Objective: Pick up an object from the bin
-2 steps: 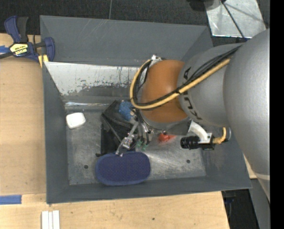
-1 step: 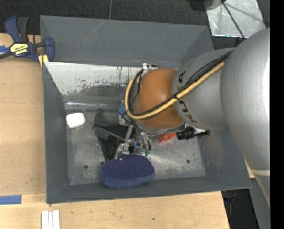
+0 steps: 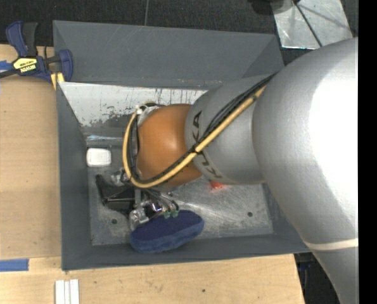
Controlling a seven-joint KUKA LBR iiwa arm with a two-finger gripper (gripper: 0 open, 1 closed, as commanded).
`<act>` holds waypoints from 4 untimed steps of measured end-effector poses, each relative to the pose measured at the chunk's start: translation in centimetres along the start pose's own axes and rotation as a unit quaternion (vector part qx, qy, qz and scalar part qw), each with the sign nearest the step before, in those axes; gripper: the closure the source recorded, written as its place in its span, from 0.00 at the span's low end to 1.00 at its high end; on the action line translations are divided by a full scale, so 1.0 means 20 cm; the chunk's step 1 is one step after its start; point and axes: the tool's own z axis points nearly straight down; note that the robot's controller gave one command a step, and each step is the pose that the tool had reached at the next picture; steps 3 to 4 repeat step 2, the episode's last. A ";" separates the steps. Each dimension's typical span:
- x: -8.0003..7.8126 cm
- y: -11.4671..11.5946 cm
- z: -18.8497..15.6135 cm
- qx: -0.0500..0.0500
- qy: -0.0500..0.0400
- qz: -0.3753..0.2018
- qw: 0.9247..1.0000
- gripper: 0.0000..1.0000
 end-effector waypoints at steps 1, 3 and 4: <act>-0.01 0.00 -0.01 -0.002 -0.005 0.003 1.000 1.00; -0.04 0.00 -0.53 -0.001 0.020 0.004 1.000 1.00; -0.04 0.00 -0.53 -0.001 0.020 0.004 1.000 1.00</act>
Offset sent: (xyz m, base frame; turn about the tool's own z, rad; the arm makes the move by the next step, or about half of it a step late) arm 0.0000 0.0000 0.0000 0.0000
